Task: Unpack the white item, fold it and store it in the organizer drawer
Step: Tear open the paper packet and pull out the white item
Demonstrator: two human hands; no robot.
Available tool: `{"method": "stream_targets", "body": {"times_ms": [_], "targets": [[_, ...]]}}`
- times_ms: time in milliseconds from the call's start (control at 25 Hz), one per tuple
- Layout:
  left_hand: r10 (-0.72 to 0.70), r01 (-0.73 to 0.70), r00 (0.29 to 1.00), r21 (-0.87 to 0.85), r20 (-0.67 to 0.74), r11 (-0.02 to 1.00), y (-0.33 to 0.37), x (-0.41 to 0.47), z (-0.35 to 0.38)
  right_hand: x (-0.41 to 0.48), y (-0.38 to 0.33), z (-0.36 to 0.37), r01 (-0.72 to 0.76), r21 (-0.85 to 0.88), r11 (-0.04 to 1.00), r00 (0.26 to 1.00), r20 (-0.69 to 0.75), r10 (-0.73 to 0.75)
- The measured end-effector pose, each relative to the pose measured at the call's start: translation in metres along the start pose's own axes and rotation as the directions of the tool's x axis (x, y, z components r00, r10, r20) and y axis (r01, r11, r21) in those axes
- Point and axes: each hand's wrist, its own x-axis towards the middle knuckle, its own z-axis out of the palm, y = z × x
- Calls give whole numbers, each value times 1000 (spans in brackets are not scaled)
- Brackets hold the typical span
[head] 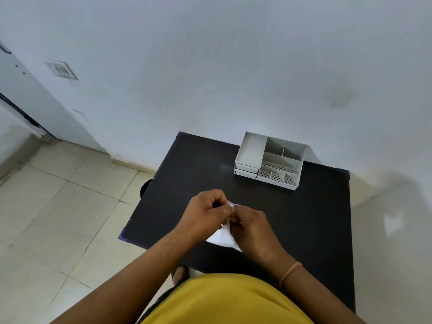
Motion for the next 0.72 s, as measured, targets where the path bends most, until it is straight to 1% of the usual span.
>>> {"method": "stream_targets", "body": {"times_ms": [40,80,160,240,280,320,360,400,440,480,520,560,600,640,680,720], "targets": [[0,0,1000,2,15,1000,-6,2,-7,4,-7,3,-55,32,998,998,35,54],[0,0,999,-3,38,1000,-11,4,-14,7,-12,8,-110,21,994,989,97,108],[7,-5,995,-17,102,1000,-20,5,-28,15,-21,16,-137,-74,988,974,173,148],[19,-13,980,-31,198,999,-28,6,-41,23,-28,24,-125,-140,982,966,209,152],[26,-11,966,-61,257,998,-31,6,-50,26,-29,26,-134,-151,979,960,226,166],[37,3,952,-131,305,991,-35,6,-61,30,-32,27,-144,-154,978,955,238,178],[55,17,951,-231,303,973,-42,9,-77,37,-37,29,-164,-141,976,951,242,195],[45,32,973,-327,228,945,-53,15,-93,44,-42,31,-187,-124,974,950,229,212],[-14,50,995,-376,98,925,-58,20,-101,42,-47,24,-206,-85,975,950,222,220],[-114,96,993,-374,-27,922,-67,30,-113,42,-54,20,-221,-21,975,952,214,220],[-208,185,978,-360,-27,914,-79,40,-129,45,-64,18,-238,78,968,953,211,217],[-270,289,957,-408,107,866,-94,50,-144,48,-69,22,-258,184,948,953,209,219],[-280,409,906,-486,318,772,-107,57,-153,50,-77,22,-274,294,916,954,200,222],[-243,523,827,-537,506,662,-117,61,-158,52,-81,27,-299,374,878,952,174,251],[-203,578,781,-559,591,594,-128,64,-162,55,-83,35,-329,447,831,944,125,307],[-168,588,768,-576,618,568,-138,67,-162,57,-80,44,-374,466,802,919,71,388]]}}
